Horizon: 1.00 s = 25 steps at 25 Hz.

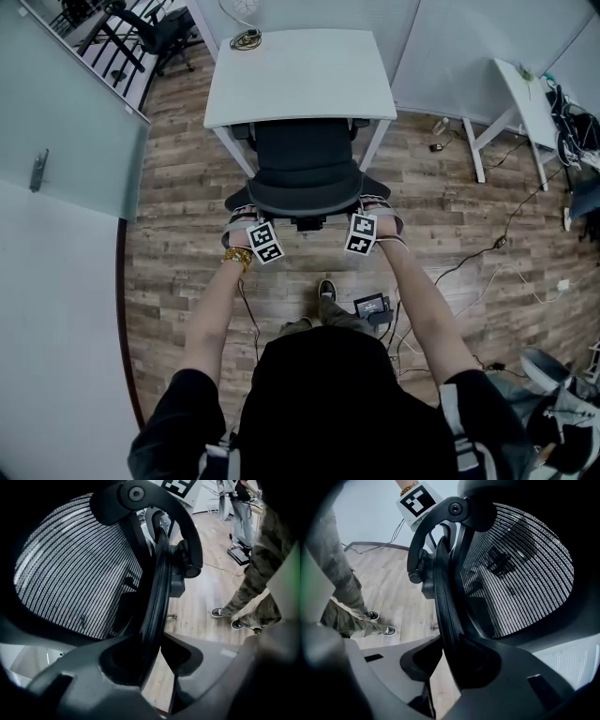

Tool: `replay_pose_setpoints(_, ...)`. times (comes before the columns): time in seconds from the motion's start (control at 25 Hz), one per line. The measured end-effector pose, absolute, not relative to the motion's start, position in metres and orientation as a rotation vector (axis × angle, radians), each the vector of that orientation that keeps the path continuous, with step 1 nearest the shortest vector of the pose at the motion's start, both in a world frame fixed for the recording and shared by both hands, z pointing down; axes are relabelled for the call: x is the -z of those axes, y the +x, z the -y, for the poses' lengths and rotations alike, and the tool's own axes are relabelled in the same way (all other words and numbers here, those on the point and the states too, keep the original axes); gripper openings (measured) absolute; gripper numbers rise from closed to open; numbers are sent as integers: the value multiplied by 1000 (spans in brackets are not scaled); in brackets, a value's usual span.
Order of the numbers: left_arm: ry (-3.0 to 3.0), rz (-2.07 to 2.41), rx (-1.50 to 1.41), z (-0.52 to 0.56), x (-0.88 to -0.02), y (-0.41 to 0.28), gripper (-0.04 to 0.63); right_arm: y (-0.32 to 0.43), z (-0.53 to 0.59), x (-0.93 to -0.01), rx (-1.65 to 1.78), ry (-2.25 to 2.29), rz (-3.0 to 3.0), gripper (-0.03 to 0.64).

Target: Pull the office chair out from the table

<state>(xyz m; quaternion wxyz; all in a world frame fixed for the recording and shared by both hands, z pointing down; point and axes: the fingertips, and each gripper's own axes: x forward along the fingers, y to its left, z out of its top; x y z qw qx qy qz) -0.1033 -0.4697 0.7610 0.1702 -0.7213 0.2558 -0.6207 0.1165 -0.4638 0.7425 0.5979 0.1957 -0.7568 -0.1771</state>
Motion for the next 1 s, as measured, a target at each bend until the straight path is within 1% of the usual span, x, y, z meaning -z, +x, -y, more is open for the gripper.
replay_pose_setpoints(0.44,-2057,-703,1711,457,-759,-106,149,113,453,-743,386,476,1734,106)
replay_pose_setpoints(0.76,-2062,-692,1731,454,-762,-121,150,98,443,-745,385,504,1728,106)
replay_pose_setpoints(1.0,-2041,-683,1668,439,-758,-113,147,105,433,-744,381,507,1723,109)
